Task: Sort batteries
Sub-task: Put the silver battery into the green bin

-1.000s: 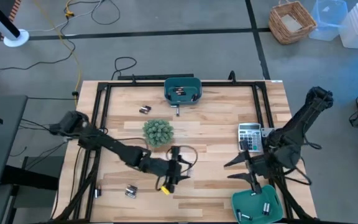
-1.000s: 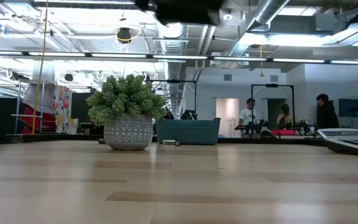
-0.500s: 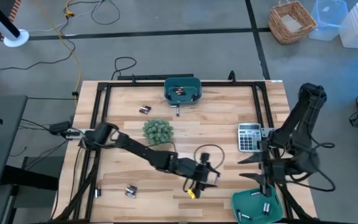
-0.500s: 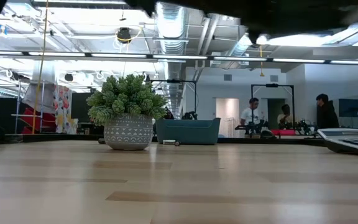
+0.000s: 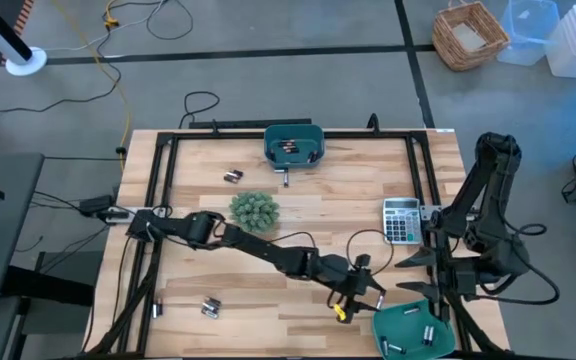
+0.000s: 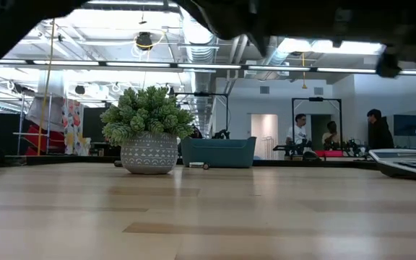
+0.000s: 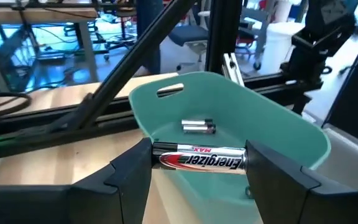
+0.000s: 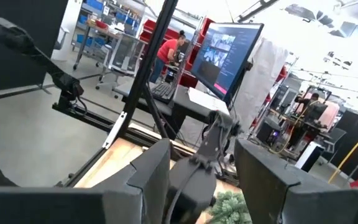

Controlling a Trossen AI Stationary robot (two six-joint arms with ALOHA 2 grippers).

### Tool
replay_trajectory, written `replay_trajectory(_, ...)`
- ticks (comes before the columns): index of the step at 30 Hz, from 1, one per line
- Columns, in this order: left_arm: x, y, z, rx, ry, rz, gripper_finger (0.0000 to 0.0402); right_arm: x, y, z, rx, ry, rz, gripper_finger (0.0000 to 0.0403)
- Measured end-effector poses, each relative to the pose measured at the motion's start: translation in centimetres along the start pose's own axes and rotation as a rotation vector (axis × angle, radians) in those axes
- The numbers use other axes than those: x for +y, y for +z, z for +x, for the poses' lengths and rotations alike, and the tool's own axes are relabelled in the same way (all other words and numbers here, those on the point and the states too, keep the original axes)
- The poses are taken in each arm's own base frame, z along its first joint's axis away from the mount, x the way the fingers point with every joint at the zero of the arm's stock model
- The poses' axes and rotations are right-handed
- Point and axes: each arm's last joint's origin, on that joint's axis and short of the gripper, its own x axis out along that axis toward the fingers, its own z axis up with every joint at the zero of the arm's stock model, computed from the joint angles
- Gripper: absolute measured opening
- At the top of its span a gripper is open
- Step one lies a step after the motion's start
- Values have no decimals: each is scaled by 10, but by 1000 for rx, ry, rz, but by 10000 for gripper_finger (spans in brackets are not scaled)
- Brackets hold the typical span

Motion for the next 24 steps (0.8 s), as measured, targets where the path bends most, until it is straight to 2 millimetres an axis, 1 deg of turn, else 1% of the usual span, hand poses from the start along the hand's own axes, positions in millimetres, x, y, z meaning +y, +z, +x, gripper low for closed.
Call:
replay_trajectory(5,1,-1,16,-6,-37,-26,220,0,1,0,-3,-2,-10,194)
replay_trajectory(10,-2,-12,28,11,-86,-60,220,0,1,0,-3,-3,-12,194)
replay_trajectory(19,-17,-11,29,26,-185,-61,220,-1,1,0,-3,-2,-15,194)
replay_trajectory(24,-26,-11,30,31,-195,-60,220,-1,1,0,-3,-2,-15,194)
